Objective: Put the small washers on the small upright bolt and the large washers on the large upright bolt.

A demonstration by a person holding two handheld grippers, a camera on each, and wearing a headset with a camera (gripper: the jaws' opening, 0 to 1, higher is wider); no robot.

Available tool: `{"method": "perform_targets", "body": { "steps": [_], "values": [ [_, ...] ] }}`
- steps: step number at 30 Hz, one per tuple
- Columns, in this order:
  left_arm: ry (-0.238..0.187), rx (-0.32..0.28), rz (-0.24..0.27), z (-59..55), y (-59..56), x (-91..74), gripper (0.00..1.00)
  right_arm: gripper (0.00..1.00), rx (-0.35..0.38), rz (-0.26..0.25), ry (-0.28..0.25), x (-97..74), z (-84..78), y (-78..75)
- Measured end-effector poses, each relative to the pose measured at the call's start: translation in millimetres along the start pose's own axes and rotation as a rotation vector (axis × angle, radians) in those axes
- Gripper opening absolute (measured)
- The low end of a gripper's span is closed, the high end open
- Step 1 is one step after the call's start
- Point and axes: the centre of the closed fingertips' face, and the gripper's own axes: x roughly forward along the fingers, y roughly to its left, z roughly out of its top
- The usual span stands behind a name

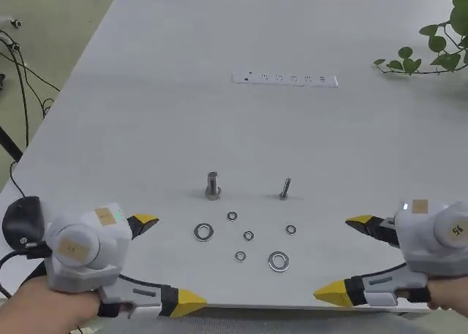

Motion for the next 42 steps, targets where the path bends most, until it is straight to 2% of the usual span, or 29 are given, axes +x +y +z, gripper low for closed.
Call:
{"method": "perform_targets", "body": {
  "steps": [3, 5, 7, 11, 13, 16, 18, 21, 25, 27, 32, 34, 42],
  "values": [
    [0.036, 0.062, 0.004, -2.1, -0.7, 2.6, 0.99, 0.92, -0.039, 0.006, 0.029, 4.3, 4.9, -0.2],
    [0.035, 0.075, 0.012, -1.3, 1.6, 4.3, 0.99, 0.86, -0.048, 0.012, 0.041, 6.6, 5.9, -1.6],
    [0.028, 0.066, 0.013, -0.2, 4.1, 5.8, 0.99, 0.85, -0.047, 0.022, 0.052, 10.1, 6.3, -1.6],
    [0.027, 0.058, 0.016, 0.0, 9.1, 8.9, 0.99, 0.85, -0.107, 0.042, 0.102, 18.3, 2.8, 0.6],
    [0.021, 0.033, 0.012, 1.3, 9.5, 8.9, 0.99, 0.84, -0.13, 0.054, 0.119, 22.5, 2.5, 2.4],
    [0.019, 0.053, 0.02, 2.7, 11.2, 8.1, 0.99, 0.78, -0.166, 0.045, 0.152, 27.3, 2.3, -1.7],
    [0.027, 0.064, 0.028, 2.0, 13.8, 8.1, 0.98, 0.78, -0.176, 0.053, 0.163, 32.0, 3.6, -1.2],
    [0.036, 0.073, 0.038, 0.3, 17.2, 8.1, 0.97, 0.76, -0.229, 0.066, 0.193, 37.1, 3.4, 1.3],
    [0.028, 0.073, 0.057, 0.1, 21.1, 7.3, 0.95, 0.73, -0.278, 0.08, 0.224, 45.1, 3.7, 4.2],
    [0.025, 0.068, 0.057, -0.5, 21.2, 7.2, 0.95, 0.7, -0.31, 0.081, 0.242, 48.2, 3.5, 3.9],
    [0.033, 0.064, 0.057, -6.1, 19.8, 7.6, 0.93, 0.69, -0.36, 0.109, 0.282, 59.4, 2.6, 9.5],
    [0.035, 0.068, 0.057, -8.0, 18.0, 7.4, 0.93, 0.67, -0.394, 0.117, 0.322, 62.0, -1.2, 9.1],
    [0.028, 0.066, 0.057, -8.7, 16.5, 6.2, 0.92, 0.63, -0.465, 0.14, 0.366, 74.1, -6.7, 9.8]
  ]
}}
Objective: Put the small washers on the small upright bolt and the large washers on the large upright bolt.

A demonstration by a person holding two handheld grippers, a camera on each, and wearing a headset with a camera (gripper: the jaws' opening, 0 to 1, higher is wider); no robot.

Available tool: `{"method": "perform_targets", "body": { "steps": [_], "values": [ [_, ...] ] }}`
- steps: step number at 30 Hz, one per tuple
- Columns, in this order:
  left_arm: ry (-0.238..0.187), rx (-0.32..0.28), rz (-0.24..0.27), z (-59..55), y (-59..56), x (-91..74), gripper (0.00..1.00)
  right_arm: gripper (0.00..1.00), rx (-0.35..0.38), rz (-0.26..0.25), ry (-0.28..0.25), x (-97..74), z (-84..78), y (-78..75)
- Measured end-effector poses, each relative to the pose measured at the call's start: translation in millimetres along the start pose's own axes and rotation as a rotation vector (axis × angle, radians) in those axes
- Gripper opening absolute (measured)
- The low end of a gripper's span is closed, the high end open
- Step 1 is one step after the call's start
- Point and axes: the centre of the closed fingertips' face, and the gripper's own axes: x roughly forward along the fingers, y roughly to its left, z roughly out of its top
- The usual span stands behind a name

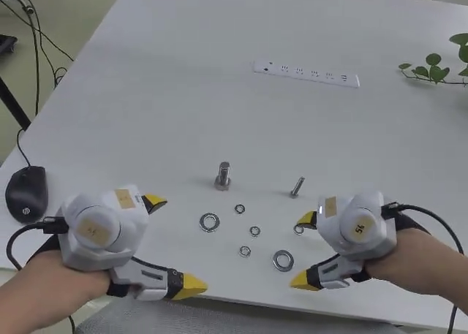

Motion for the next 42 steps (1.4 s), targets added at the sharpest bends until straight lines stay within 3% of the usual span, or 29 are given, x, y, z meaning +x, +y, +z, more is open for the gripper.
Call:
{"method": "perform_targets", "body": {
  "steps": [4, 13, 15, 22, 25, 33, 42],
  "values": [
    [-0.02, -0.041, -0.008, 4.0, 1.6, -1.6, 0.91, 0.61, -0.042, 0.014, 0.031, 7.7, -3.7, 1.6],
    [-0.026, -0.005, 0.009, 6.8, 8.7, -4.2, 0.91, 0.54, -0.105, 0.037, 0.08, 21.9, -6.1, 5.1],
    [-0.005, 0.031, 0.017, 3.6, 10.6, -5.1, 0.91, 0.53, -0.116, 0.034, 0.088, 22.5, -6.4, 4.0],
    [0.008, 0.065, 0.02, -2.2, 11.9, -4.9, 0.91, 0.5, -0.124, 0.034, 0.105, 26.3, -7.2, 2.3],
    [0.038, 0.107, 0.023, -7.9, 12.2, -2.5, 0.91, 0.45, -0.131, 0.038, 0.132, 27.4, -11.8, 2.5],
    [0.067, 0.154, 0.031, -12.0, 13.5, -1.6, 0.9, 0.42, -0.128, 0.055, 0.13, 31.4, -8.7, 6.1],
    [0.039, 0.137, 0.035, -7.3, 15.6, -5.0, 0.88, 0.37, -0.101, 0.049, 0.145, 32.6, -7.6, 2.0]
  ]
}}
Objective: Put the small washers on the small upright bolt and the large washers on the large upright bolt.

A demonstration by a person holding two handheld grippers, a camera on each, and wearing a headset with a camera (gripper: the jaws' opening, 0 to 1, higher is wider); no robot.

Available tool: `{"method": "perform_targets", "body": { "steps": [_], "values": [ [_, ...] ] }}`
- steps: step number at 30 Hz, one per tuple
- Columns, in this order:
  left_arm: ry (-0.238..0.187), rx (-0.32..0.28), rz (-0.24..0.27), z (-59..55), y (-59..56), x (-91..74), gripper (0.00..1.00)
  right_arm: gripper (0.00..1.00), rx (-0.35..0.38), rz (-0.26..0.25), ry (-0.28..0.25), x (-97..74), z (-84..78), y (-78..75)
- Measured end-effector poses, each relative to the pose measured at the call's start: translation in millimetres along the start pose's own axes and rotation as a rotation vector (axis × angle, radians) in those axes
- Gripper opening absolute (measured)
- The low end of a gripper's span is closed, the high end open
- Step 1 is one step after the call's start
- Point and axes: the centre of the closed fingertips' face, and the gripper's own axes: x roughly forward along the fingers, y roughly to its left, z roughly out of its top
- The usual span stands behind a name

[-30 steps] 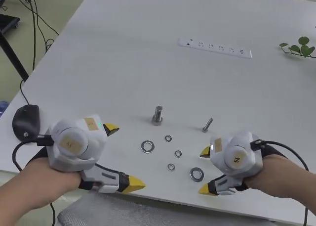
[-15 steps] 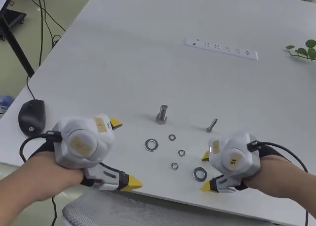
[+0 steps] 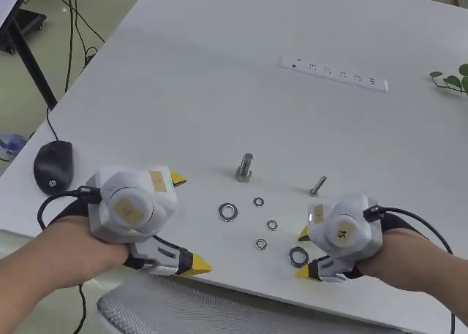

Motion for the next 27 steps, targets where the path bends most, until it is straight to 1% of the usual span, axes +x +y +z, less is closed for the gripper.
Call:
{"method": "perform_targets", "body": {
  "steps": [5, 8, 9, 13, 17, 19, 20, 23, 25, 27],
  "values": [
    [-0.004, -0.009, 0.002, 0.4, -0.4, -0.3, 0.87, 0.35, 0.004, -0.003, 0.033, 0.3, 0.7, -1.1],
    [0.003, -0.002, 0.0, -1.0, -1.9, 0.2, 0.86, 0.34, 0.007, -0.003, 0.04, -0.3, -0.3, -1.7],
    [0.003, -0.004, -0.001, -0.6, -2.9, -0.1, 0.86, 0.31, 0.004, -0.003, 0.042, -0.4, -0.4, -1.5],
    [0.006, -0.008, -0.004, -0.5, -3.2, -0.2, 0.85, 0.27, -0.001, -0.004, 0.05, -0.3, 0.4, 1.3],
    [0.004, -0.018, -0.005, 0.7, -2.3, -0.9, 0.83, 0.25, -0.003, -0.006, 0.057, -0.5, -0.5, 2.2],
    [0.006, -0.022, -0.011, 0.3, -3.3, -0.7, 0.82, 0.26, -0.022, -0.01, 0.065, -0.1, -0.7, 3.4],
    [0.004, -0.014, -0.012, 1.2, -3.9, -0.9, 0.82, 0.26, -0.018, -0.009, 0.063, -0.4, -0.7, 3.3],
    [0.006, -0.017, -0.014, 2.0, -5.7, -1.7, 0.82, 0.26, -0.021, -0.003, 0.053, -0.6, -1.5, 2.8],
    [0.005, -0.016, -0.015, 2.7, -6.1, -2.5, 0.81, 0.26, -0.034, 0.006, 0.049, -0.9, -1.6, 3.1],
    [0.009, -0.015, -0.014, 2.4, -6.3, -3.3, 0.81, 0.26, -0.067, 0.019, 0.052, -0.7, -2.1, 3.7]
  ]
}}
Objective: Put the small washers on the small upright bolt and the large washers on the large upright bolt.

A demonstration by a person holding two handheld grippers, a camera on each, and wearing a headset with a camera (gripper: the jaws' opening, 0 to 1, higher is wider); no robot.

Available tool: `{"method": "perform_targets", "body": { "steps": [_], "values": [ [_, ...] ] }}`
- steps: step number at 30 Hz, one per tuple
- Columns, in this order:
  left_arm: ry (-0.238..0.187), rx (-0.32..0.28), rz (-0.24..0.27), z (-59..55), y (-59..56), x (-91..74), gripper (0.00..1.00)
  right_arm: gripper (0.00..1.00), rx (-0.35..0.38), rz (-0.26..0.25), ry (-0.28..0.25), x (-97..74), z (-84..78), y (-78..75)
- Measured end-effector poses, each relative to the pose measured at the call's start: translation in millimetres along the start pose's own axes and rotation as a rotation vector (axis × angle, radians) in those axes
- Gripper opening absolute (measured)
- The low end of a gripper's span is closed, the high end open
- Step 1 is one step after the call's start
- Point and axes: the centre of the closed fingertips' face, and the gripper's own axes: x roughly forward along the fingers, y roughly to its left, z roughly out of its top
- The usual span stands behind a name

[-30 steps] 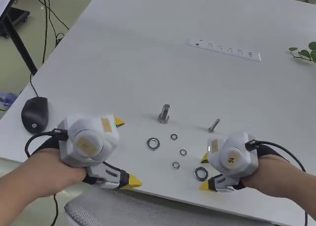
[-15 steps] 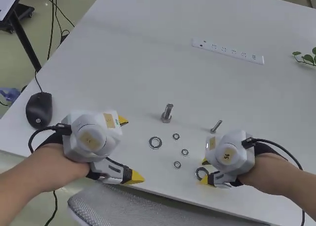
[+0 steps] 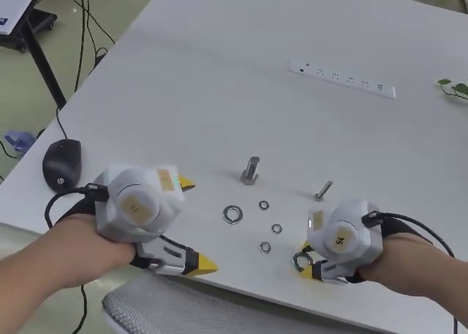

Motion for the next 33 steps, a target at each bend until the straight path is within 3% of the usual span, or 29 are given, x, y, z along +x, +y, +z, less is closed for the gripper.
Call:
{"method": "perform_targets", "body": {
  "steps": [13, 27, 33],
  "values": [
    [0.0, -0.004, -0.002, -0.2, -6.1, -3.4, 0.79, 0.22, 0.007, -0.001, 0.031, 0.0, 1.2, -2.5],
    [0.006, 0.007, 0.0, 5.6, 0.0, -2.8, 0.76, 0.21, 0.083, 0.024, 0.008, -0.4, 1.7, -3.9],
    [0.008, 0.003, 0.002, 5.0, 2.1, -1.3, 0.76, 0.21, 0.107, 0.037, 0.001, -11.3, 9.0, -9.2]
  ]
}}
